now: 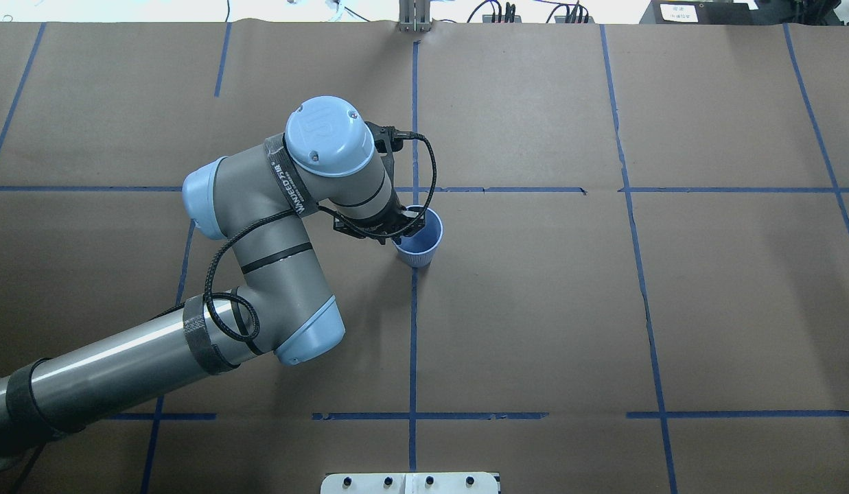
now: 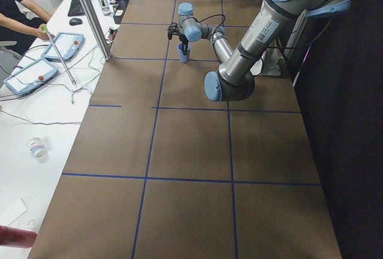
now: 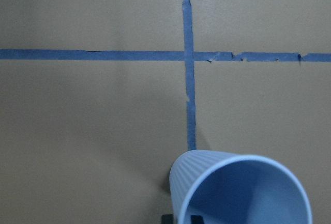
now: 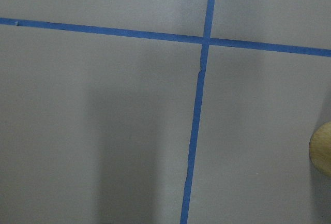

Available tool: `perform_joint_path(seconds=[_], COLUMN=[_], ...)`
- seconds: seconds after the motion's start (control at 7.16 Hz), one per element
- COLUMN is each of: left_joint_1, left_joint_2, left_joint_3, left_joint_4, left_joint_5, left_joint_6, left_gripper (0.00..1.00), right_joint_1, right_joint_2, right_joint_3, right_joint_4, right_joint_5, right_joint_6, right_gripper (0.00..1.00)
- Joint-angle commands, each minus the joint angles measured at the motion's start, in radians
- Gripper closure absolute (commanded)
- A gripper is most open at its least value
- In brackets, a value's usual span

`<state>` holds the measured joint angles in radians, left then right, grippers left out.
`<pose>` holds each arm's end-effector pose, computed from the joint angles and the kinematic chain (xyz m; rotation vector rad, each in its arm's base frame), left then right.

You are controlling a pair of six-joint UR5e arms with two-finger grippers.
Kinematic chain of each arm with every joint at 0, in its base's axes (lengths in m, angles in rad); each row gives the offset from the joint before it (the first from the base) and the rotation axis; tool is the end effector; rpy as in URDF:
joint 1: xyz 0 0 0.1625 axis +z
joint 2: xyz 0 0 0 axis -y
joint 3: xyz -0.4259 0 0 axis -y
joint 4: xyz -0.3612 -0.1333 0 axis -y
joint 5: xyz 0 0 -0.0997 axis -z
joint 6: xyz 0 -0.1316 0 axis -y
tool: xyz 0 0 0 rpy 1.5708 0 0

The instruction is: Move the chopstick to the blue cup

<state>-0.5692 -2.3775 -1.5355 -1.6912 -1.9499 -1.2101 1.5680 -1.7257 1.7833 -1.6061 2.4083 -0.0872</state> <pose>0.5644 -0.4616 0.2046 0.0788 0.9446 -0.0237 0.0344 -0.3966 0.6483 0.0563 -0.8362 -0.0940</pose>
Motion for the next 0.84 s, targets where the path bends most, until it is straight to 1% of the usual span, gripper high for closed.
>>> perform_joint_path(seconds=[0.0,0.14,0.28,0.42,0.56,0.7], left_joint_1=[-0.012,-0.041,-0.046,-0.049,-0.049,-0.049], left_joint_2=[0.061,0.110,0.124,0.127,0.127,0.136], left_joint_3=[-0.128,-0.196,-0.208,-0.209,-0.209,-0.209], left_joint_4=[0.002,0.002,0.002,0.002,0.004,0.002], left_joint_5=[-0.006,-0.007,-0.009,-0.009,-0.007,-0.009], left_joint_6=[-0.015,-0.035,-0.043,-0.063,-0.063,-0.065], left_gripper=[0.00,0.00,0.00,0.00,0.00,0.00], right_joint_1=[0.006,0.083,0.142,0.162,0.165,0.165], right_joint_2=[-0.011,-0.012,-0.009,-0.014,-0.011,0.011], right_joint_3=[-0.001,-0.011,-0.053,-0.097,-0.217,-0.339], right_joint_4=[-0.002,-0.002,0.000,0.131,0.358,0.556], right_joint_5=[0.003,-0.006,-0.011,-0.026,-0.072,-0.075], right_joint_6=[-0.005,-0.088,-0.192,-0.218,-0.206,-0.119], right_gripper=[0.00,0.00,0.00,0.00,0.00,0.00])
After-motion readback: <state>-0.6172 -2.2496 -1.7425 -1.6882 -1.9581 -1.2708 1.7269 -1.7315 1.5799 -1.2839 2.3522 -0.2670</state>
